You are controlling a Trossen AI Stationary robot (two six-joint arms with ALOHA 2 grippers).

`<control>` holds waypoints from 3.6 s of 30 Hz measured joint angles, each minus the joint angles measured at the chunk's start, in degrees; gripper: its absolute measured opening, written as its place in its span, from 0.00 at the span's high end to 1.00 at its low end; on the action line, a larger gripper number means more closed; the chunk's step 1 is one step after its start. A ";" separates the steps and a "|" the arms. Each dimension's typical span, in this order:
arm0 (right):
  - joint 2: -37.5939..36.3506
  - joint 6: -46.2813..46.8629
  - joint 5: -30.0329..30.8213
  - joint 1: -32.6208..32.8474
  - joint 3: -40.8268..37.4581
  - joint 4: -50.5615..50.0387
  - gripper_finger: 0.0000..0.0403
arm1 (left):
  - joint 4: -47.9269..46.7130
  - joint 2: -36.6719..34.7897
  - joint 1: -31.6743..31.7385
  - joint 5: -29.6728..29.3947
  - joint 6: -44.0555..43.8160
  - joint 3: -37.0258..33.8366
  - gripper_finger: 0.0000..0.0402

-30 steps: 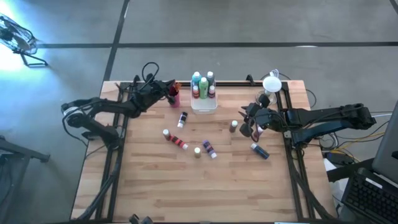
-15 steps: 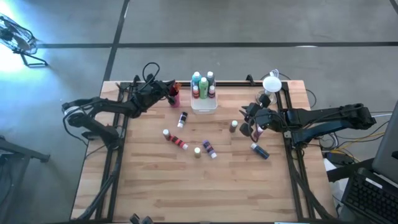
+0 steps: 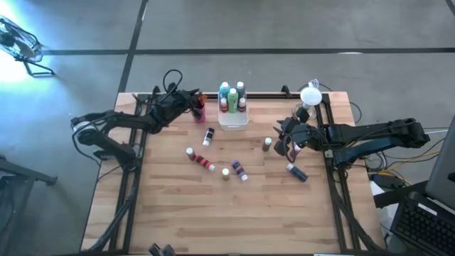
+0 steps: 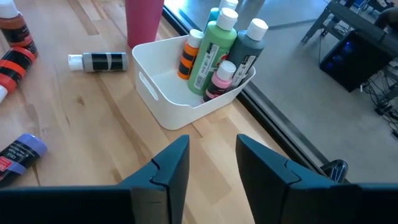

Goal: Pick & Place Paint Supplies
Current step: Put the brown paint bottle into the white bin

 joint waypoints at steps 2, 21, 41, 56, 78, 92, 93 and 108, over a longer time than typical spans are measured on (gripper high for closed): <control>0.00 0.00 0.00 0.00 0.00 0.00 0.66 | -0.98 0.00 -0.02 0.00 -0.41 0.58 0.74; 0.00 -0.23 -0.15 0.00 0.00 -0.15 0.56 | -10.43 -0.75 -0.02 0.00 -1.14 5.09 0.59; 0.00 -1.65 -0.20 -0.90 0.00 -0.09 0.62 | -28.26 -23.01 -0.28 3.62 -3.98 7.51 0.59; -0.02 -4.85 -0.25 -3.21 0.00 1.25 0.68 | -62.61 -37.71 -10.41 12.39 -9.13 13.21 0.59; -0.02 -2.01 -0.34 -3.21 0.00 6.86 0.61 | -68.15 -49.72 -44.47 -0.86 -27.59 -3.61 0.59; 0.04 -1.42 -0.31 -3.21 0.00 9.35 0.47 | -70.66 -48.58 -53.99 -16.75 -29.36 -9.82 0.59; 0.04 -1.38 -0.31 -3.21 0.00 9.35 0.46 | -70.34 -48.50 -53.99 -17.07 -29.43 -10.26 0.59; 0.04 -1.01 -0.31 -3.21 0.00 9.61 0.33 | -65.50 -48.15 -53.88 -22.24 -33.43 -12.77 0.59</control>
